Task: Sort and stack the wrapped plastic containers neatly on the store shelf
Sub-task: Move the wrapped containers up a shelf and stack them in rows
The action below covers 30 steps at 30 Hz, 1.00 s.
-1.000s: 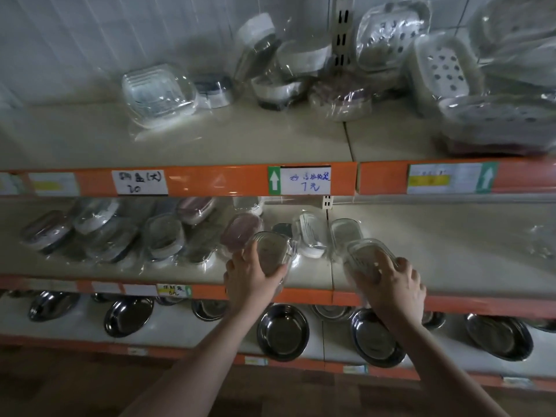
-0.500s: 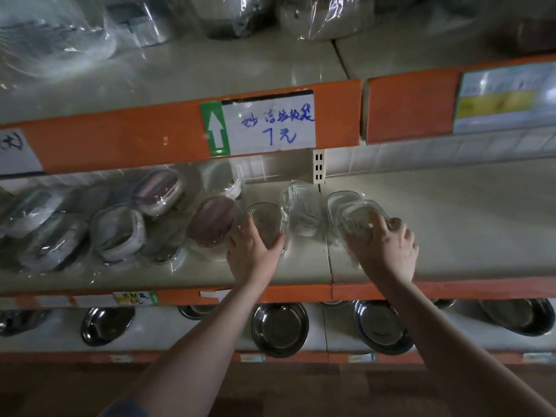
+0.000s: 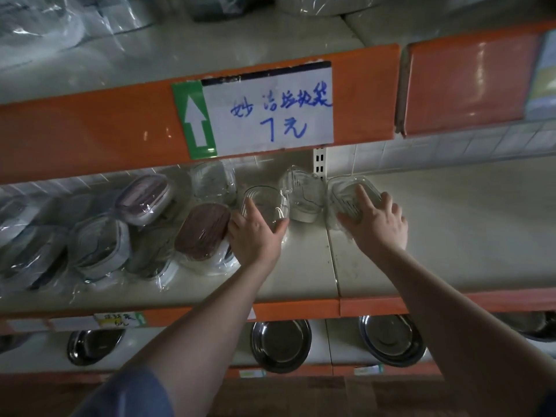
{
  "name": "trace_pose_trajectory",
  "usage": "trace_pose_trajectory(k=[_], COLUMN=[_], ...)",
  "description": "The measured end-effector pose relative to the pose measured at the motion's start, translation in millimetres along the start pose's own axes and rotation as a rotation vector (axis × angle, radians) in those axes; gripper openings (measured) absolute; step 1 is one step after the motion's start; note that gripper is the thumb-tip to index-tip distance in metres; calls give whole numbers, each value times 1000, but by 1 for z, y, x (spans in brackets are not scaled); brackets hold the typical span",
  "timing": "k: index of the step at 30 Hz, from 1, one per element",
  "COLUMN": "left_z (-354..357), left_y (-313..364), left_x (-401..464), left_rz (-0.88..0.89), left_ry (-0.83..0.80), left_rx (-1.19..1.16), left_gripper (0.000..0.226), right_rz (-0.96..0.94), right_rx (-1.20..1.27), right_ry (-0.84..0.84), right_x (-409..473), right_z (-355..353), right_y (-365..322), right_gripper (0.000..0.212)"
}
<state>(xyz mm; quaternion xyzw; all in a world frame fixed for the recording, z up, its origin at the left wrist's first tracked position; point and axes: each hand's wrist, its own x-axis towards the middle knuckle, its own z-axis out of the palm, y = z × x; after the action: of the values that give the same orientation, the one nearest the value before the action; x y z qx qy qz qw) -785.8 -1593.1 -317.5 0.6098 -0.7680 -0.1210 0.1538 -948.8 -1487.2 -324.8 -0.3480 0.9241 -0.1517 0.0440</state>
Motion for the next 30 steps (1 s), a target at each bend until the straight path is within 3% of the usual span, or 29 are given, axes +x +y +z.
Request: trace_pose_trajectory(k=[4, 9, 14, 19, 30], left_z=[-3, -17, -42, -73, -110], left_y=[-2, -9, -17, -26, -61], left_x=[-5, -22, -49, -74, -131], left_rz=[39, 69, 73, 123, 246], left_ry=[20, 8, -39, 15, 46], left_rx=[-7, -57, -69, -62, -85], left_gripper=[98, 96, 81, 65, 58], right_rz=[-61, -181, -193, -216, -172], right_rx=[-98, -40, -16, -13, -1], right_ry=[-72, 22, 59, 54, 72], right_x=[5, -13, -49, -85, -174], right_z=[-9, -19, -33, -51, -74], right_y=[3, 11, 13, 13, 12], right_gripper=[75, 65, 49, 38, 41])
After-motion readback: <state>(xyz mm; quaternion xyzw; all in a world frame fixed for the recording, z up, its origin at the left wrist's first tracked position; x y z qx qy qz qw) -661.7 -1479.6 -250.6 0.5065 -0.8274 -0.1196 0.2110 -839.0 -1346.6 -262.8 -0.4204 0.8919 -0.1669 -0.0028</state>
